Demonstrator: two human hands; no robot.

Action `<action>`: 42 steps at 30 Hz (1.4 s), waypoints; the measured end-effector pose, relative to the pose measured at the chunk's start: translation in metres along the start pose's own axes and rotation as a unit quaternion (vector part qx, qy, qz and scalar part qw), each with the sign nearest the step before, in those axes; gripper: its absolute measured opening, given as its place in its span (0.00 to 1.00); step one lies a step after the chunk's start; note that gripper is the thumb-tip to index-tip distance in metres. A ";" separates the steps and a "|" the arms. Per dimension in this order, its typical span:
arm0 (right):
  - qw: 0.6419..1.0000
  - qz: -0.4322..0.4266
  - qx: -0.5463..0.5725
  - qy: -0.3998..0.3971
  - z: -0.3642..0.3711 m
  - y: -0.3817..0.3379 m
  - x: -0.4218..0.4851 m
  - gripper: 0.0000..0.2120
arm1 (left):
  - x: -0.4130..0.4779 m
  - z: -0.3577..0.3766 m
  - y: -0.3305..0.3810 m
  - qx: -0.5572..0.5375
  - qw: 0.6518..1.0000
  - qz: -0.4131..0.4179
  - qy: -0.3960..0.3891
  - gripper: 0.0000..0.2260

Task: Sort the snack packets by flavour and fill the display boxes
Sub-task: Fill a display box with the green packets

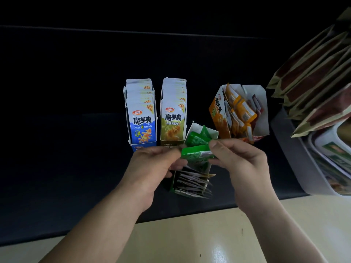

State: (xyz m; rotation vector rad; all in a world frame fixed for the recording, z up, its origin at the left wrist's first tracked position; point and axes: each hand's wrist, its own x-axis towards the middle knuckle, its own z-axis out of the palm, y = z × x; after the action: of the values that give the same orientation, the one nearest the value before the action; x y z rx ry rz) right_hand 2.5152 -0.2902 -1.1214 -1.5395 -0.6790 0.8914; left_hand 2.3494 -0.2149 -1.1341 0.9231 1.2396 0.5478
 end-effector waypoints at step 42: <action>0.974 -0.167 0.027 0.150 -0.003 -0.011 0.005 0.09 | 0.006 -0.001 -0.016 0.190 0.962 0.189 -0.044 0.20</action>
State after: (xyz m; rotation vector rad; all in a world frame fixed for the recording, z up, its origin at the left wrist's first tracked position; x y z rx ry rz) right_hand 2.5210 -0.2861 -1.1114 -1.4193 -0.6613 0.4101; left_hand 2.3481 -0.2186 -1.1502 1.5123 1.1111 0.5689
